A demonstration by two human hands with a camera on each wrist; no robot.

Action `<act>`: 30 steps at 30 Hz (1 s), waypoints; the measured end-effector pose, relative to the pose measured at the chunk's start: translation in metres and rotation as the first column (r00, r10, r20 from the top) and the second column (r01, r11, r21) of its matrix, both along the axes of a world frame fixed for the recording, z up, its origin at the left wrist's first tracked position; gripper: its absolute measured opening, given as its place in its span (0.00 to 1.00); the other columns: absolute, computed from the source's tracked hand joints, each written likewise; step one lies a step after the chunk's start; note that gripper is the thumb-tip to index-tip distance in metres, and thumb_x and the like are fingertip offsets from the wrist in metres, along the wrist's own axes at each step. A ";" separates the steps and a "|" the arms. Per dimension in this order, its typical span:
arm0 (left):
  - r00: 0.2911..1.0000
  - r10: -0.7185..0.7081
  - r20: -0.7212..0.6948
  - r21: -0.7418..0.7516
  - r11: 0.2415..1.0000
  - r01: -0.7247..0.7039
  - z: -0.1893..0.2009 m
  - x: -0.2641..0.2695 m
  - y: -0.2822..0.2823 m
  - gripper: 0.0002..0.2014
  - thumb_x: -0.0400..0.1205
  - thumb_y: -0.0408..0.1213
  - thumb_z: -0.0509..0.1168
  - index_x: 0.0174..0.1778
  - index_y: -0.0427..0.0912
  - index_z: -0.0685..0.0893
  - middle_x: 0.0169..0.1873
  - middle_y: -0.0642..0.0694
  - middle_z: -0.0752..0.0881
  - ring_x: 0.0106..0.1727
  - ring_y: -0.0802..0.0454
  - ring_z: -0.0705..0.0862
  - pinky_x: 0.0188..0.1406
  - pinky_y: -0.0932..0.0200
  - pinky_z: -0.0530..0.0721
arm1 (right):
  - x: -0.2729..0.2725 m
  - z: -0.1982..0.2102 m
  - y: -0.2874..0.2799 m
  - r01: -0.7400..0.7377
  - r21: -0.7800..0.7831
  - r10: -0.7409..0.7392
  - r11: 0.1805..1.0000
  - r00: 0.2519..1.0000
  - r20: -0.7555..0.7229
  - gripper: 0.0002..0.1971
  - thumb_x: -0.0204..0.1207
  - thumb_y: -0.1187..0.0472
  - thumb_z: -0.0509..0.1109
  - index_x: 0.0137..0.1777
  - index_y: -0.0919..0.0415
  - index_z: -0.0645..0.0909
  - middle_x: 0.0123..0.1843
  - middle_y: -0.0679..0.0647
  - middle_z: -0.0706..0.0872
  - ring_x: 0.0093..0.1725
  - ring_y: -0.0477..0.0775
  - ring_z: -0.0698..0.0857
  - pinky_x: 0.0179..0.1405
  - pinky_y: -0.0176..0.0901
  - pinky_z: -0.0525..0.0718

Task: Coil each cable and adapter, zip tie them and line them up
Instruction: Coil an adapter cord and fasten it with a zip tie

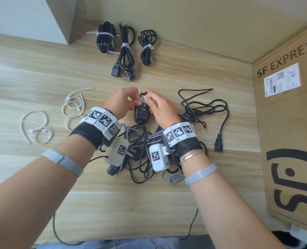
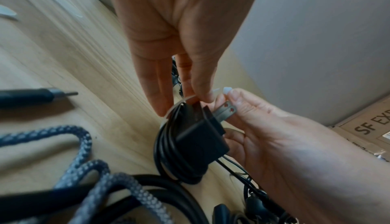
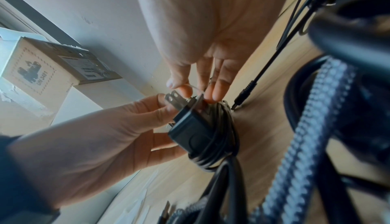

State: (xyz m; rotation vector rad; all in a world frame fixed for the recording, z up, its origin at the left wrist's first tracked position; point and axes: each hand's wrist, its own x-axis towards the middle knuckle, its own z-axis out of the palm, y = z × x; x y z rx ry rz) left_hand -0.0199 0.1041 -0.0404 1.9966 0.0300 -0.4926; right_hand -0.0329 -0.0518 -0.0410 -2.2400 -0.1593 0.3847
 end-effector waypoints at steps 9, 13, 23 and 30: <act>0.999 0.014 -0.031 -0.004 1.000 -0.014 0.000 0.003 -0.001 0.14 0.78 0.27 0.67 0.30 0.47 0.75 0.34 0.52 0.79 0.33 0.57 0.78 0.41 0.58 0.86 | 0.002 0.001 0.000 -0.056 -0.045 0.059 0.997 0.995 0.076 0.10 0.83 0.65 0.60 0.50 0.70 0.82 0.71 0.61 0.78 0.74 0.54 0.72 0.56 0.09 0.55; 0.999 -0.004 -0.043 -0.004 1.000 0.004 0.001 0.002 -0.001 0.14 0.78 0.27 0.67 0.29 0.47 0.76 0.34 0.51 0.79 0.33 0.57 0.78 0.45 0.53 0.86 | 0.003 -0.002 -0.001 -0.052 -0.057 0.056 0.997 0.995 0.080 0.11 0.83 0.65 0.60 0.51 0.69 0.82 0.72 0.61 0.77 0.73 0.54 0.73 0.60 0.19 0.59; 0.999 -0.003 -0.041 0.007 1.000 0.004 0.004 0.002 0.000 0.15 0.78 0.26 0.67 0.30 0.47 0.75 0.33 0.52 0.78 0.31 0.56 0.77 0.48 0.47 0.87 | 0.005 0.002 0.000 -0.107 -0.110 0.112 0.988 0.993 0.047 0.11 0.83 0.63 0.61 0.50 0.67 0.83 0.72 0.60 0.77 0.73 0.53 0.74 0.61 0.25 0.60; 0.999 -0.018 -0.040 0.019 1.000 0.019 0.005 0.002 -0.001 0.14 0.77 0.25 0.67 0.30 0.46 0.75 0.33 0.51 0.78 0.30 0.56 0.76 0.48 0.48 0.87 | 0.003 0.015 0.002 -0.078 -0.102 0.078 0.992 0.997 -0.004 0.06 0.82 0.58 0.62 0.52 0.61 0.75 0.47 0.50 0.80 0.40 0.48 0.73 0.38 0.39 0.63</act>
